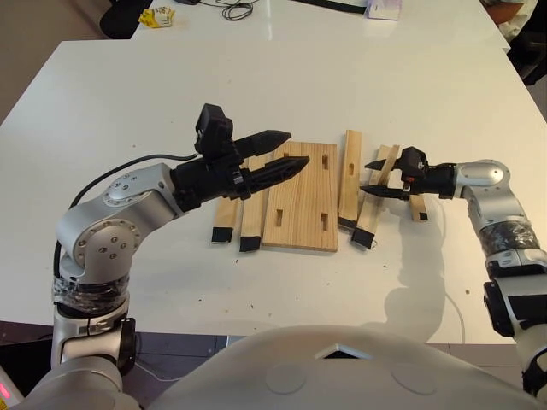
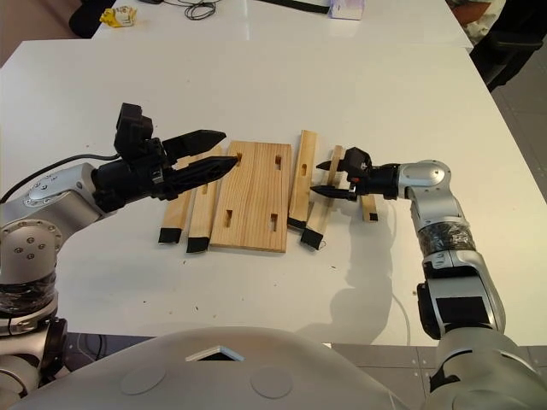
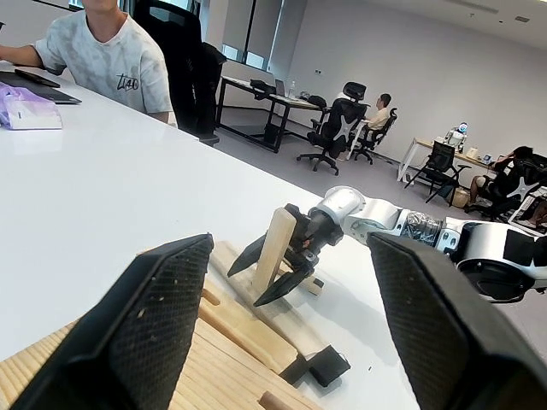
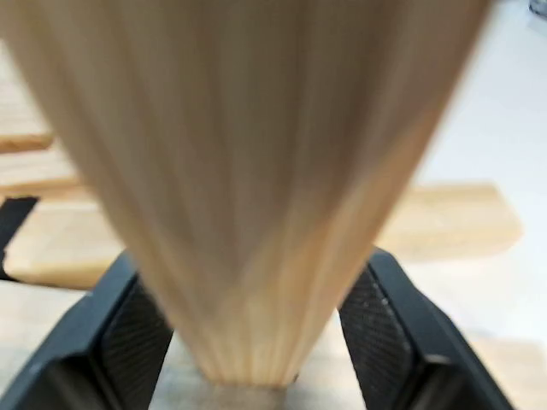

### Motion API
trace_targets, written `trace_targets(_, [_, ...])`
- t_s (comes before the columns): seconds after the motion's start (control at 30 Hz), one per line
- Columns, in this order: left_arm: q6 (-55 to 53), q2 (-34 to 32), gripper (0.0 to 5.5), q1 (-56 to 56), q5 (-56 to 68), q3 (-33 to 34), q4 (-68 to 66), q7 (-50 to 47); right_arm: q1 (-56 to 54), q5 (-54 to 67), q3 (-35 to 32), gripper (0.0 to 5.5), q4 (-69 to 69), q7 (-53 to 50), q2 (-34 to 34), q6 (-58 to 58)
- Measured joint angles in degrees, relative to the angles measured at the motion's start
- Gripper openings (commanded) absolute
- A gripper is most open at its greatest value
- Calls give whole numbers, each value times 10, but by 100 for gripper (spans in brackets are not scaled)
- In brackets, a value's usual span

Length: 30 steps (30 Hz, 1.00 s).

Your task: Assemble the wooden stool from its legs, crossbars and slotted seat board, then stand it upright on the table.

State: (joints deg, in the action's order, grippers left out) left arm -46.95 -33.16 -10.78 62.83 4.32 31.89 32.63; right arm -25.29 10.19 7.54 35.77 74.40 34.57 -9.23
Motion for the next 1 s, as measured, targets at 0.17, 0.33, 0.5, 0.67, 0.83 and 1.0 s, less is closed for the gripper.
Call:
trace_targets(0.17, [5, 2, 335, 0, -8, -1, -2, 3, -11, 11, -13, 287, -54, 4, 11, 34])
trace_targets(0.33, [7, 6, 335, 0, -9, -2, -3, 5, -12, 24, -22, 287, -107, 25, 34, 71])
trace_targets(0.5, [8, 12, 335, 2, -9, -3, 0, 6, -12, 46, -31, 287, -174, 45, 59, 124])
trace_targets(0.67, [14, 16, 335, 5, -13, -2, 1, 6, -19, 96, -59, 287, -240, 49, 78, 203])
trace_targets(0.83, [17, 23, 335, 9, -17, -1, 2, 2, -36, 158, -83, 287, -309, 21, 74, 294])
trace_targets(1.0, [19, 30, 335, 9, -17, 0, 2, -6, -36, 189, -83, 287, -356, -52, 21, 340])
